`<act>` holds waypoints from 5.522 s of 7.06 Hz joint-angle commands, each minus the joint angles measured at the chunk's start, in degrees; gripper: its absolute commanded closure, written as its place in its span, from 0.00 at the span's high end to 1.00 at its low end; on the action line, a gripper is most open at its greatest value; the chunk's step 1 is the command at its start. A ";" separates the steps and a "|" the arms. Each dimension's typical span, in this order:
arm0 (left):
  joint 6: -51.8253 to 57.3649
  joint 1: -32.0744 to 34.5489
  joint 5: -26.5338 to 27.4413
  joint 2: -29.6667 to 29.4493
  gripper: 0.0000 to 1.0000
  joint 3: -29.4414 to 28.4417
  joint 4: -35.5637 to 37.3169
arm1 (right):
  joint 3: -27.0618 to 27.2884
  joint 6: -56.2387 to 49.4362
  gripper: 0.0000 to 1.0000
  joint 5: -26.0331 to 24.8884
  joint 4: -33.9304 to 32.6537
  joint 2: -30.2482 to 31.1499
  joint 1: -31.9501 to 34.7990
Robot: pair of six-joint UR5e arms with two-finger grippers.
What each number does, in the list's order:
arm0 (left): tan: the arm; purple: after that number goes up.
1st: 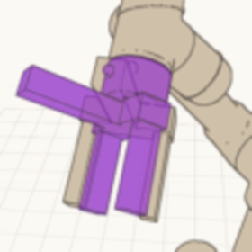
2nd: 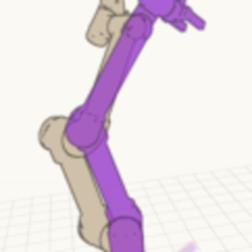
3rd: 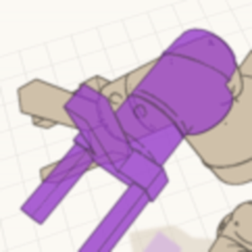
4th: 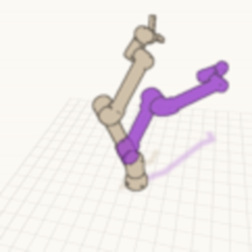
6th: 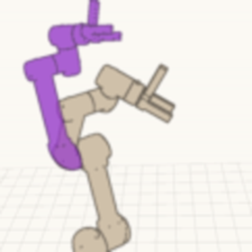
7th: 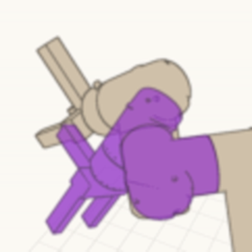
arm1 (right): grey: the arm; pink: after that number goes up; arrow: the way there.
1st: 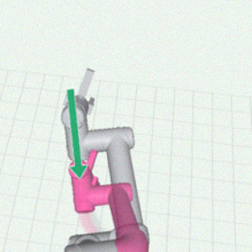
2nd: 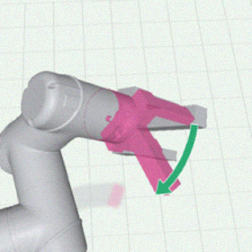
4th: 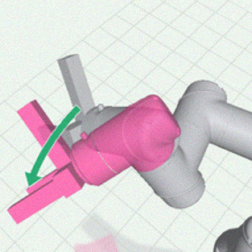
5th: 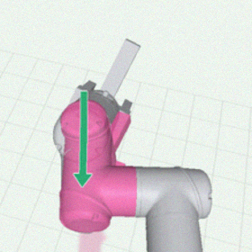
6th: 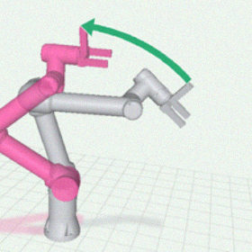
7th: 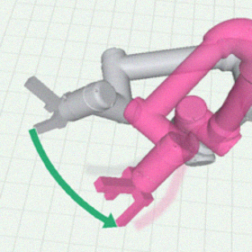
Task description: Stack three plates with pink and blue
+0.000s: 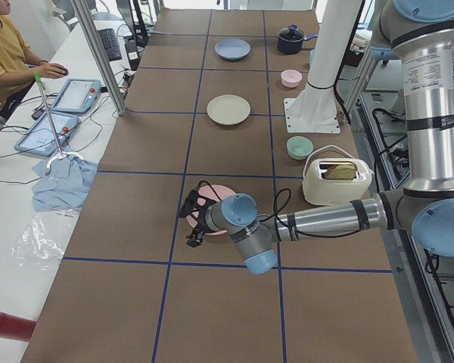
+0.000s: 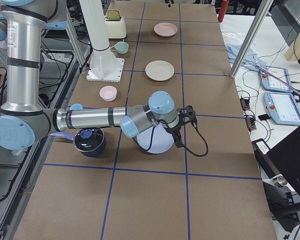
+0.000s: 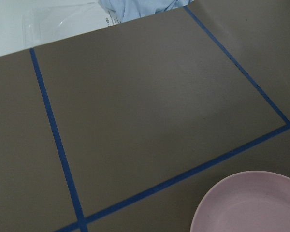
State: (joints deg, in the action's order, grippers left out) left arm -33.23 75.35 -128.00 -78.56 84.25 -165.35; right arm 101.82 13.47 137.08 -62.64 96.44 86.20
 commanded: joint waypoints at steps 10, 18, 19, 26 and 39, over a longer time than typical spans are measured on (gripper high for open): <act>-17.49 -23.67 24.47 -0.46 0.00 -4.18 -2.44 | -0.39 0.51 1.00 0.11 1.30 1.73 -0.34; -25.69 -24.52 18.31 -19.20 0.00 22.79 34.68 | -0.39 0.86 1.00 0.29 1.74 1.91 -0.34; -32.19 -30.99 21.97 -23.01 0.00 22.28 35.26 | -0.39 0.86 1.00 0.38 1.74 1.82 -0.34; -46.40 -52.57 39.40 -37.71 0.00 15.80 46.69 | -0.48 0.86 1.00 0.38 1.65 1.91 -0.34; -19.51 -35.89 24.56 -30.34 1.00 25.70 48.72 | -14.59 37.65 0.90 -19.57 42.10 9.73 -23.53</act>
State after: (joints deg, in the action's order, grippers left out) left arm -52.79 39.34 -103.43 -108.98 109.67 -116.63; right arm 92.59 47.67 118.17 -28.55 105.84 64.19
